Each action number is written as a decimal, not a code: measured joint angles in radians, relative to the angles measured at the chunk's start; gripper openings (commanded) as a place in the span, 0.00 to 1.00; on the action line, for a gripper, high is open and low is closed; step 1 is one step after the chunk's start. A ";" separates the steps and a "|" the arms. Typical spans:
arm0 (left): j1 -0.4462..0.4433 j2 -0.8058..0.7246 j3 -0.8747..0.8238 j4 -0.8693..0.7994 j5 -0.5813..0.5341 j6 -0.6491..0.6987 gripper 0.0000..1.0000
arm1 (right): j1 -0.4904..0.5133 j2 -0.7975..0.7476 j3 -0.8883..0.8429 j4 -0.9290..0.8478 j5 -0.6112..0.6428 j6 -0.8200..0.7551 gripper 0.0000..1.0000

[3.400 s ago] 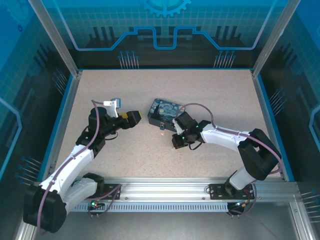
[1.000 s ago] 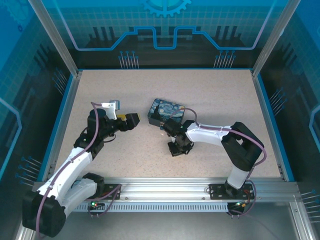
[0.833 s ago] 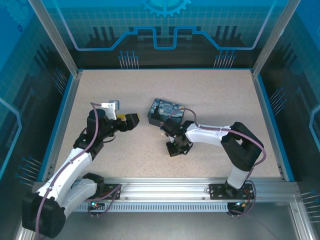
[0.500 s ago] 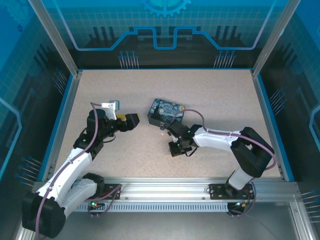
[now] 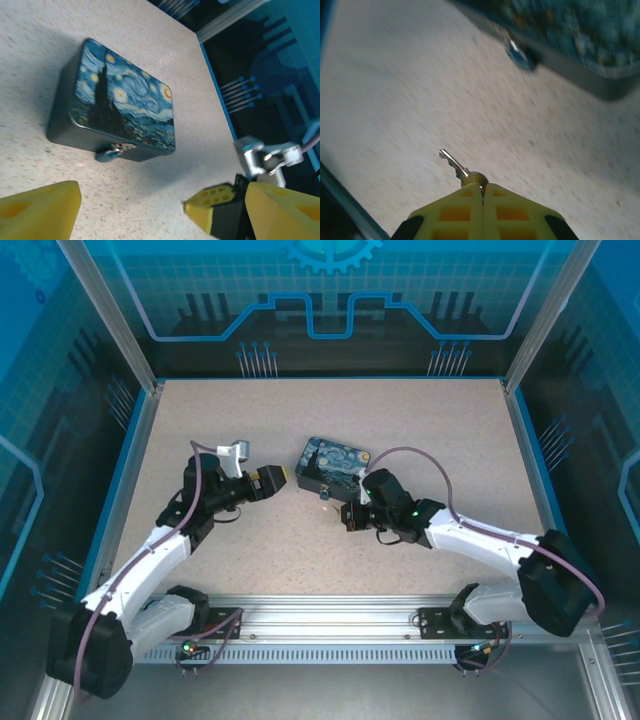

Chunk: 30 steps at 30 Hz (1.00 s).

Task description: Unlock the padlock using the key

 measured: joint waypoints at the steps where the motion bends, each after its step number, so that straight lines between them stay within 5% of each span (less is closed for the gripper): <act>1: -0.013 0.018 0.006 0.010 0.007 -0.014 0.81 | 0.000 -0.013 0.000 0.034 0.008 0.003 0.00; 15: -0.203 0.184 0.136 0.130 0.022 -0.092 0.63 | 0.050 -0.038 0.035 0.256 0.112 -0.015 0.00; 30: -0.244 0.240 0.143 0.162 -0.029 -0.099 0.21 | 0.074 -0.026 0.059 0.266 0.111 -0.021 0.00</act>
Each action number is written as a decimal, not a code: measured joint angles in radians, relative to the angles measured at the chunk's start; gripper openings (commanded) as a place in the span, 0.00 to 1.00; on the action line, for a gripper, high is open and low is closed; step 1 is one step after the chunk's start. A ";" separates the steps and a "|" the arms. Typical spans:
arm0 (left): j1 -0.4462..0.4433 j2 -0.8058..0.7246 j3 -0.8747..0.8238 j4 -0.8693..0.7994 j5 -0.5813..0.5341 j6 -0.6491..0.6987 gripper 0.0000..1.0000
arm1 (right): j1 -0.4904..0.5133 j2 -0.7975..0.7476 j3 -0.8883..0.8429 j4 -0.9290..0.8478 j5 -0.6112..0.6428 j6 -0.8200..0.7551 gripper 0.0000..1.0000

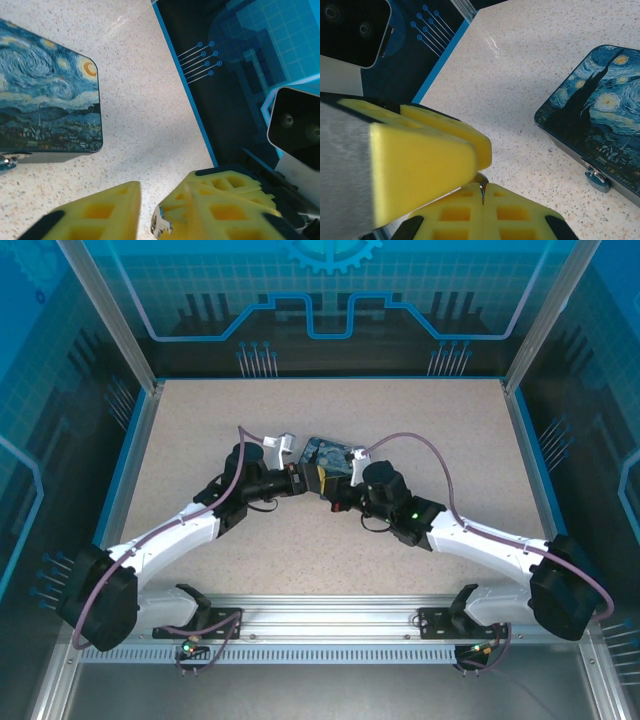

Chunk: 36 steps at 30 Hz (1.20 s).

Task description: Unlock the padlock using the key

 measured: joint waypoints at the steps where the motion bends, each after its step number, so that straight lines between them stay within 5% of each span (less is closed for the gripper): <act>1: 0.000 0.000 0.000 0.003 -0.002 0.002 0.17 | 0.001 0.000 0.002 0.000 0.000 0.000 0.00; 6: 0.000 0.000 0.000 0.001 -0.017 0.015 0.00 | 0.001 0.002 0.005 -0.002 -0.002 0.000 0.01; 13: -0.001 -0.049 0.006 -0.037 -0.018 0.113 0.00 | -0.108 -0.012 -0.022 0.046 -0.220 -0.029 0.53; 19: -0.001 -0.118 0.095 -0.087 0.036 0.264 0.00 | -0.273 -0.047 -0.092 0.225 -0.523 -0.008 0.78; 27: -0.001 -0.129 0.269 -0.168 0.174 0.446 0.00 | -0.311 -0.065 -0.058 0.440 -0.795 -0.011 0.72; 36: -0.001 -0.103 0.320 -0.196 0.248 0.505 0.00 | -0.276 -0.055 0.038 0.488 -0.869 -0.068 0.49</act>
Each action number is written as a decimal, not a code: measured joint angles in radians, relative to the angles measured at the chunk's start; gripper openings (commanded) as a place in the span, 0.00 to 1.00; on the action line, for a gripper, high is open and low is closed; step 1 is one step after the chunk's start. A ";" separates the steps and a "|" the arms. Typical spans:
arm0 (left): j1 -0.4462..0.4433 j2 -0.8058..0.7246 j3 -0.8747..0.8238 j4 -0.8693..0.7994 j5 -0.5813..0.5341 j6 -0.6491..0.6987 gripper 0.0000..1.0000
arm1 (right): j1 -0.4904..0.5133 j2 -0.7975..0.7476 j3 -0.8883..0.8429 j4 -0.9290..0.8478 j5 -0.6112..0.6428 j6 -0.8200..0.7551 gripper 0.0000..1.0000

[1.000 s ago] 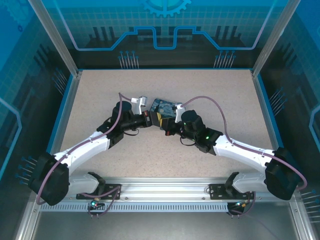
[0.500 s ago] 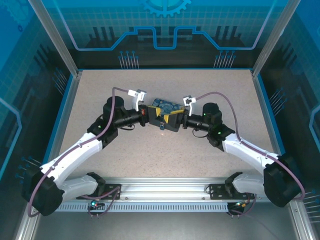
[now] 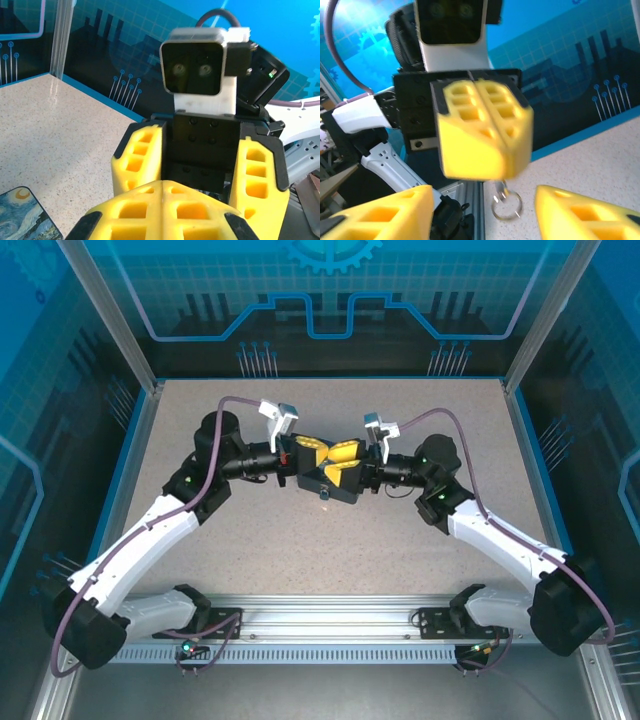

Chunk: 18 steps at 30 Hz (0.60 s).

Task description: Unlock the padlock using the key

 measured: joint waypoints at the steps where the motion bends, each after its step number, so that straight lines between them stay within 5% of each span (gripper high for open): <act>1: 0.000 0.002 0.000 -0.003 0.002 0.003 0.00 | 0.003 0.004 0.007 0.000 0.001 -0.002 0.48; 5: 0.000 0.003 0.000 -0.005 0.014 0.014 0.00 | 0.005 0.017 0.020 -0.014 0.004 -0.021 0.38; 18: 0.001 0.003 0.000 -0.019 0.010 0.016 0.00 | 0.005 0.019 0.023 -0.045 0.004 -0.042 0.31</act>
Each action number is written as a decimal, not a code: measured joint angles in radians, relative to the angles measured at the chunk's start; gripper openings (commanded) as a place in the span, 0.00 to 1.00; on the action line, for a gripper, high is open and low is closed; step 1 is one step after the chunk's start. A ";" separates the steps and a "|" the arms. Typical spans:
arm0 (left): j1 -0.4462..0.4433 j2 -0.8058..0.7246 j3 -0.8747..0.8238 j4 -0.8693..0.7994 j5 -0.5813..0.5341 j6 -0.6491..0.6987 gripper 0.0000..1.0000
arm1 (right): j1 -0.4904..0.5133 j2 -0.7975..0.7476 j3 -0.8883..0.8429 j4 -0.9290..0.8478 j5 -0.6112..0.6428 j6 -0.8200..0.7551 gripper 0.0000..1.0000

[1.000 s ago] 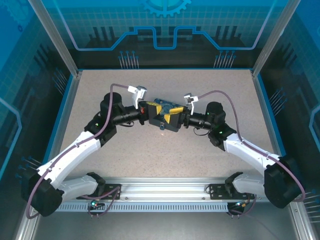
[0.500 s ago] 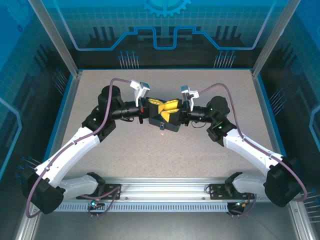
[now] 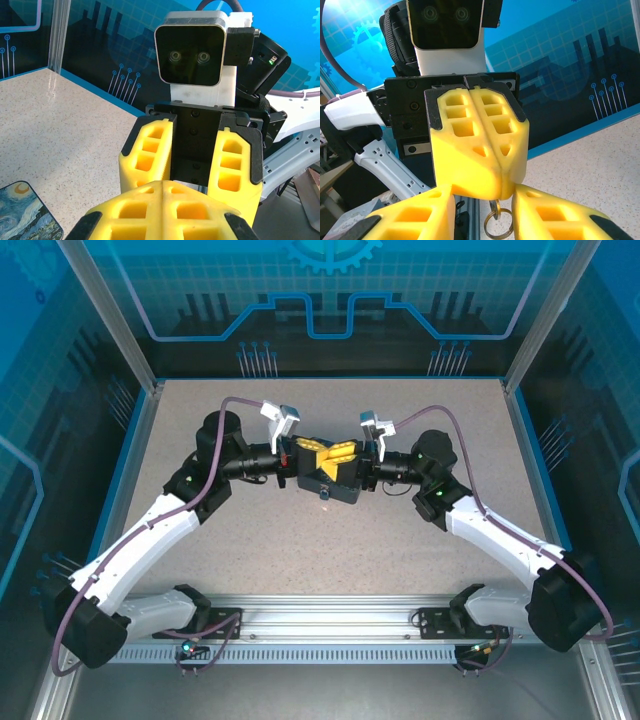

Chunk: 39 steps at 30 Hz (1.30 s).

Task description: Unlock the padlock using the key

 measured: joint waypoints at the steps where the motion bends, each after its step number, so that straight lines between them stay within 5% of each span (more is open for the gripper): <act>1: 0.000 0.000 0.000 0.000 0.000 0.000 0.00 | 0.000 0.000 0.000 0.000 0.000 -0.003 0.31; 16: 0.000 0.000 -0.001 0.002 -0.007 0.000 0.00 | 0.006 0.000 0.004 -0.056 -0.003 -0.037 0.47; 31: 0.000 0.000 -0.001 0.010 -0.006 0.000 0.00 | 0.006 -0.033 0.000 -0.079 0.042 -0.043 0.11; 39: -0.001 -0.002 -0.001 0.016 -0.004 -0.002 0.00 | 0.005 -0.036 -0.001 -0.093 0.061 -0.046 0.00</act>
